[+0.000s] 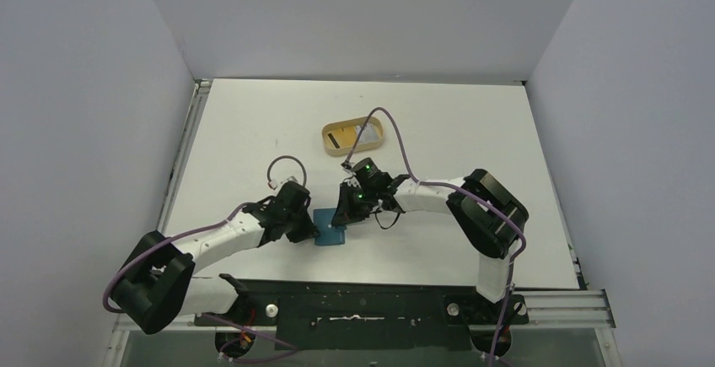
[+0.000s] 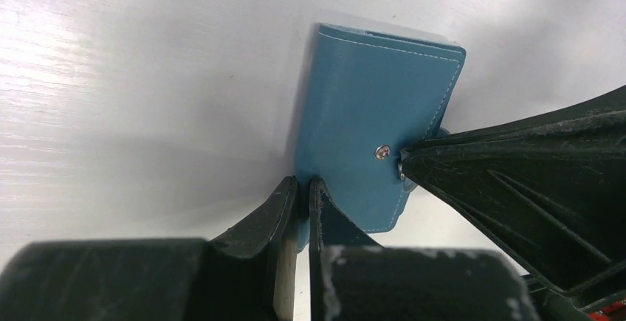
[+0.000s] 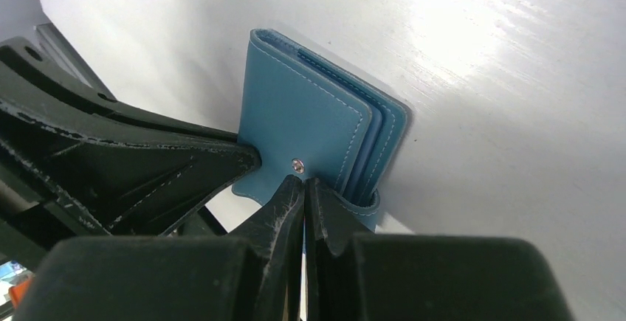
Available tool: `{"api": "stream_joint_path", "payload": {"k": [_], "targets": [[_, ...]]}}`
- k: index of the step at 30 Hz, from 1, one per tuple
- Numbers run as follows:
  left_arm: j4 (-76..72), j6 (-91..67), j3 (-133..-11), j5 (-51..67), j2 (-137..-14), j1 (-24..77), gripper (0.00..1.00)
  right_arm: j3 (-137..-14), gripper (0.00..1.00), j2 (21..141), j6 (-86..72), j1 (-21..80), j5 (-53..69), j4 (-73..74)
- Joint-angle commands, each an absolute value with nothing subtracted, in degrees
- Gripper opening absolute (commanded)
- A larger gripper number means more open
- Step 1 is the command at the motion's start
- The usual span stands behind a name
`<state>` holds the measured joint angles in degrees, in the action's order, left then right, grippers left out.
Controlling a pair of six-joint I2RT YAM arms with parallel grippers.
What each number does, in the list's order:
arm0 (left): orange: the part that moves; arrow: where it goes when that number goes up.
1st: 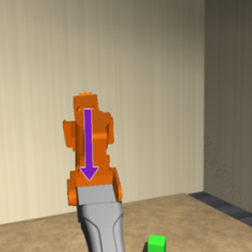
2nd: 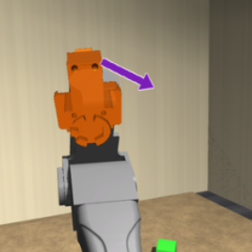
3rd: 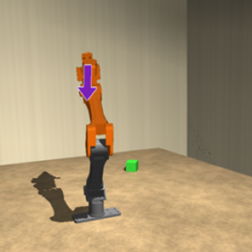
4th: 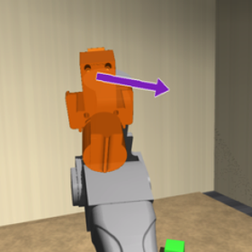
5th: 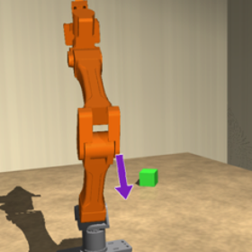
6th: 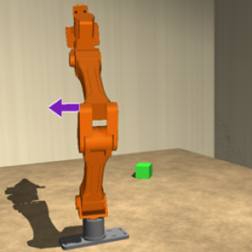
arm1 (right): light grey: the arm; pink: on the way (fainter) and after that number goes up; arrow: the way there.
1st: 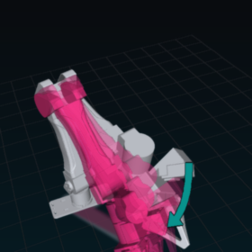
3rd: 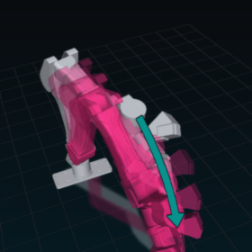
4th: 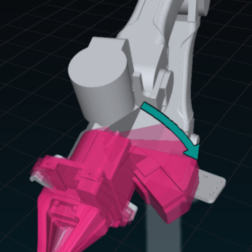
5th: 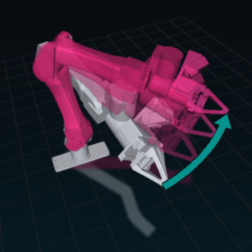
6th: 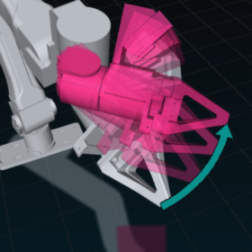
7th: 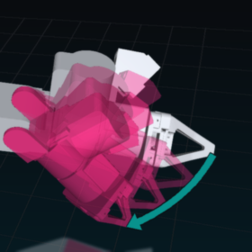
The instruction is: Take the credit cards out of the card holder
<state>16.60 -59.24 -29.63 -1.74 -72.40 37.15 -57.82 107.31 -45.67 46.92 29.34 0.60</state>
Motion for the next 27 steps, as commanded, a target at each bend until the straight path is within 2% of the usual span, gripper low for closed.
{"api": "stream_joint_path", "payload": {"k": [1,9,20,27], "targets": [[16.6,-58.2,-31.7,-3.1,-74.1,39.6,0.00,-61.3,0.00,107.5,-43.2,47.9,24.7,7.4],[15.5,-58.5,-31.4,-2.6,-75.1,40.3,0.00,-63.3,0.00,107.2,-43.8,48.4,25.1,7.9],[15.2,-58.0,-31.4,-2.0,-76.0,40.3,0.00,-61.1,0.00,106.2,-46.4,48.8,28.5,-1.8],[15.2,-58.1,-31.0,-1.8,-75.8,40.2,0.00,-63.1,0.00,107.3,-44.5,49.2,25.8,4.6]]}}
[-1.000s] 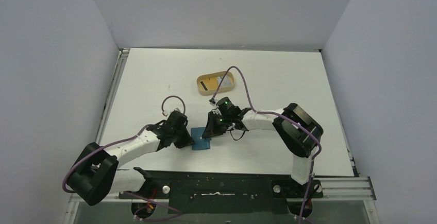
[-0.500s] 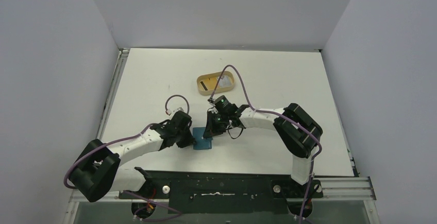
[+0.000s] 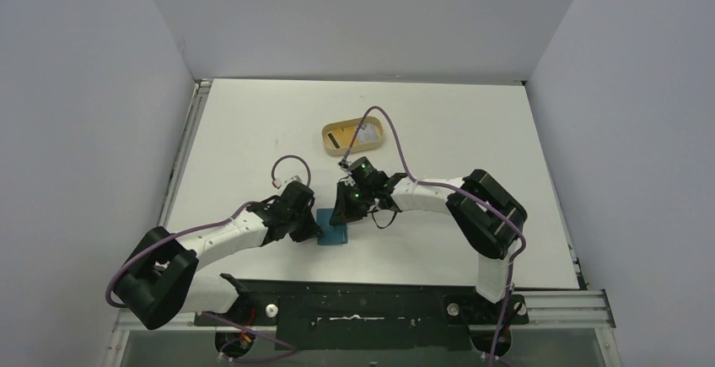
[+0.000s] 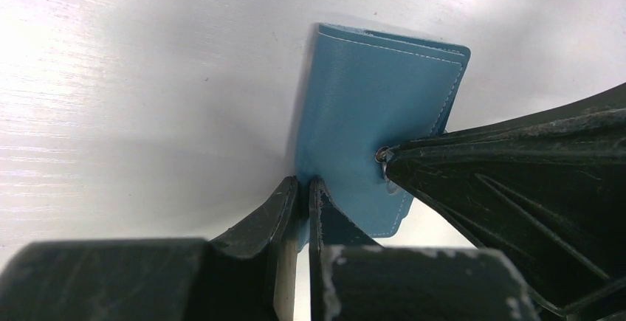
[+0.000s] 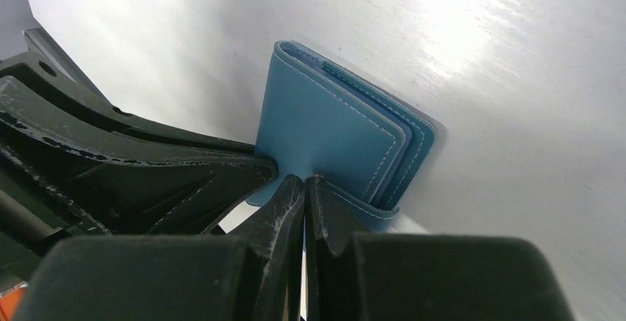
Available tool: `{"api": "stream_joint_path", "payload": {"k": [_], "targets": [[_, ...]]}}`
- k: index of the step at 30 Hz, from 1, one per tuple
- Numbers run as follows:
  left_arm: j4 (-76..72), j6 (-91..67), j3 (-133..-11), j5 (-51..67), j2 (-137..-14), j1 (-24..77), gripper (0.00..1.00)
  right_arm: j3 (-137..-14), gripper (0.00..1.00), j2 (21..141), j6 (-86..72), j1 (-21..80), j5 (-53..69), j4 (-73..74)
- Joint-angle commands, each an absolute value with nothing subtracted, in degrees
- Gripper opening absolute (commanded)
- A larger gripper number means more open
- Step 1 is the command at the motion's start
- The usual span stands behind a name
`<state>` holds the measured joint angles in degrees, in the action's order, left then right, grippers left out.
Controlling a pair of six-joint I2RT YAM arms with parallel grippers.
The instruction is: Take the credit cards out of the card holder
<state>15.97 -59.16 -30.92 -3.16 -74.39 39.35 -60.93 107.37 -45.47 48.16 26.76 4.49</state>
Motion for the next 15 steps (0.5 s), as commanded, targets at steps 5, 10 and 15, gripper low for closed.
{"api": "stream_joint_path", "payload": {"k": [5,10,15], "targets": [[15.2,-58.1,-30.8,-1.7,-75.9,40.3,0.00,-64.9,0.00,107.6,-42.0,49.2,23.3,10.6],[15.1,-58.2,-30.8,-1.4,-75.9,40.3,0.00,-65.3,0.00,108.0,-41.7,49.4,22.1,12.2],[14.7,-58.0,-30.8,-1.2,-75.7,40.3,0.00,-65.8,0.00,109.0,-42.5,49.5,21.9,11.7]]}}
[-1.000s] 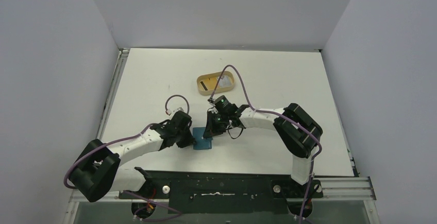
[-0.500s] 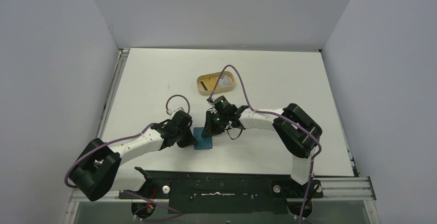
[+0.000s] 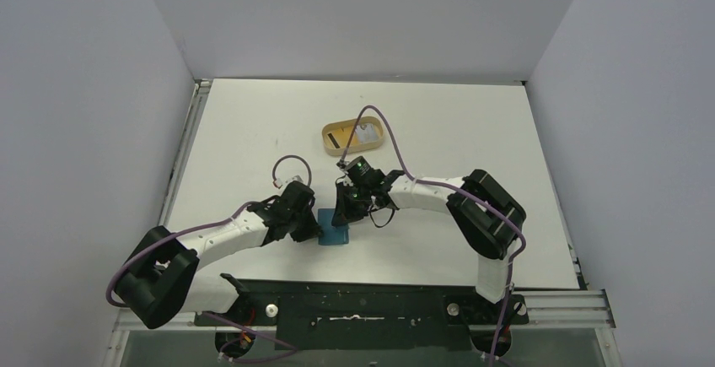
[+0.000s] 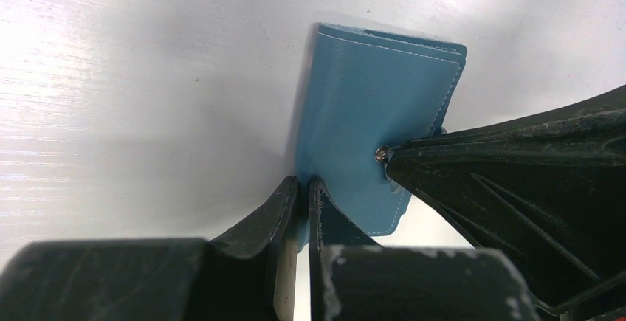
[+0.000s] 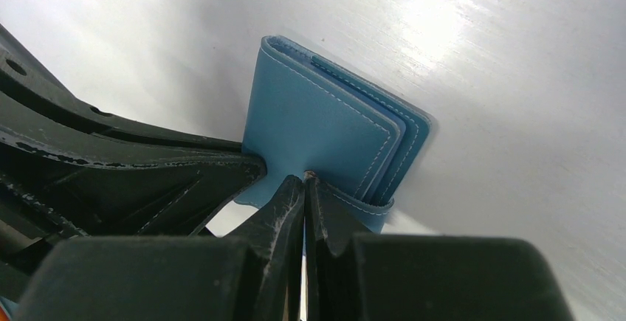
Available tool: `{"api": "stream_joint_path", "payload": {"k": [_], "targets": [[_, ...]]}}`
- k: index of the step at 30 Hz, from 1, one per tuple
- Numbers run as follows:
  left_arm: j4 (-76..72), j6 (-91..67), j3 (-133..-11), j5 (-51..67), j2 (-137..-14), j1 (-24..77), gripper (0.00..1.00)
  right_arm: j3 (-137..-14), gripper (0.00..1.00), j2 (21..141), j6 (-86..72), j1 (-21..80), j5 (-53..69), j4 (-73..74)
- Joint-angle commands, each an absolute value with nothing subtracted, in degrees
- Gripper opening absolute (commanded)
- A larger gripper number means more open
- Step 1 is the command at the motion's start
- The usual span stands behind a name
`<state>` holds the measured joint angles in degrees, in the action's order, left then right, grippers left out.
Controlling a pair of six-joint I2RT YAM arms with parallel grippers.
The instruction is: Take the credit cards out of the card holder
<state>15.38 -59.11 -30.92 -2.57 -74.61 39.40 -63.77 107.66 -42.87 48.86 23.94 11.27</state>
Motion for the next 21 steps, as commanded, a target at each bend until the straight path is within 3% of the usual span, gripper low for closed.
{"api": "stream_joint_path", "payload": {"k": [1,21], "targets": [[14.5,-58.0,-30.7,-1.1,-75.8,40.3,0.00,-65.9,0.00,109.2,-42.6,49.6,21.8,11.6],[14.4,-56.9,-31.3,-1.2,-75.4,41.4,0.00,-73.5,0.00,114.5,-42.7,50.6,17.4,21.4]]}}
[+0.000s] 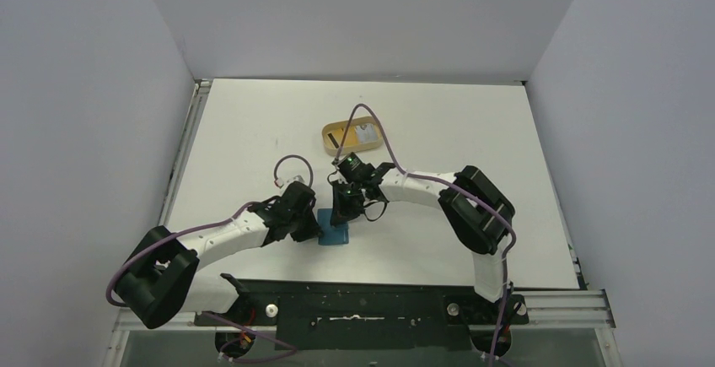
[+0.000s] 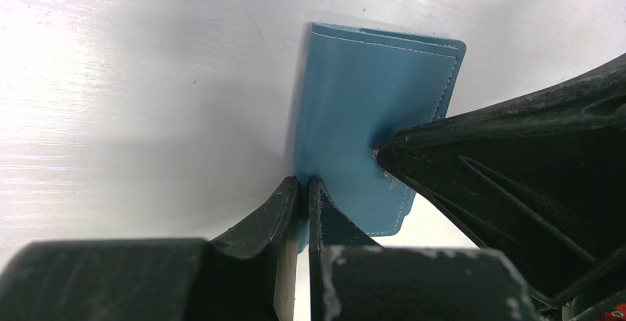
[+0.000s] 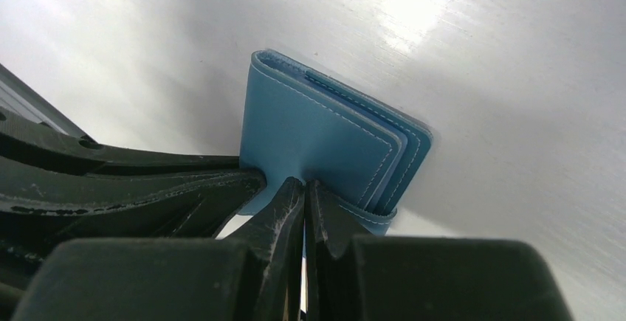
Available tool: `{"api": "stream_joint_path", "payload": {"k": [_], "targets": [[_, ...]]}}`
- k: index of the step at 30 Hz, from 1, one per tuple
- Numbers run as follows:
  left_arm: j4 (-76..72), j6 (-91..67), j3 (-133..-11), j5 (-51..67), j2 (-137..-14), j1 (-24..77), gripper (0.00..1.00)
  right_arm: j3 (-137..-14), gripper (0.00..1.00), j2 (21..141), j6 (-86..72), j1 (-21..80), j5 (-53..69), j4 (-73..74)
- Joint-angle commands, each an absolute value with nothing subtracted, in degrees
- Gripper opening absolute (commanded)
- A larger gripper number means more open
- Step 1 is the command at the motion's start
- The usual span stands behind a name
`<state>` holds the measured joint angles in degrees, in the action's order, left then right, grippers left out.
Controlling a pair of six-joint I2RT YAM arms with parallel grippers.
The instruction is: Take the credit cards out of the card holder
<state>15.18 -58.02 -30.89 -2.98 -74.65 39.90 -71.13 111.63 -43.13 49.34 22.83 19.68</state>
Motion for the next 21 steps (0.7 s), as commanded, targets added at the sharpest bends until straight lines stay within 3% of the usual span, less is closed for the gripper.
{"api": "stream_joint_path", "payload": {"k": [1,7,12,21], "targets": [[14.4,-56.9,-31.3,-1.3,-75.3,41.5,0.00,-74.1,0.00,114.9,-42.5,50.7,17.0,22.4],[13.7,-56.9,-30.9,-1.1,-75.0,41.6,0.00,-76.5,0.02,116.5,-42.3,51.9,14.3,25.9],[13.3,-56.5,-30.6,-0.9,-75.0,41.6,0.00,-77.9,0.13,117.6,-41.8,53.2,10.7,29.2],[12.8,-56.0,-30.4,-0.8,-74.3,41.6,0.00,-76.6,0.13,117.4,-45.1,54.0,6.5,29.2]]}}
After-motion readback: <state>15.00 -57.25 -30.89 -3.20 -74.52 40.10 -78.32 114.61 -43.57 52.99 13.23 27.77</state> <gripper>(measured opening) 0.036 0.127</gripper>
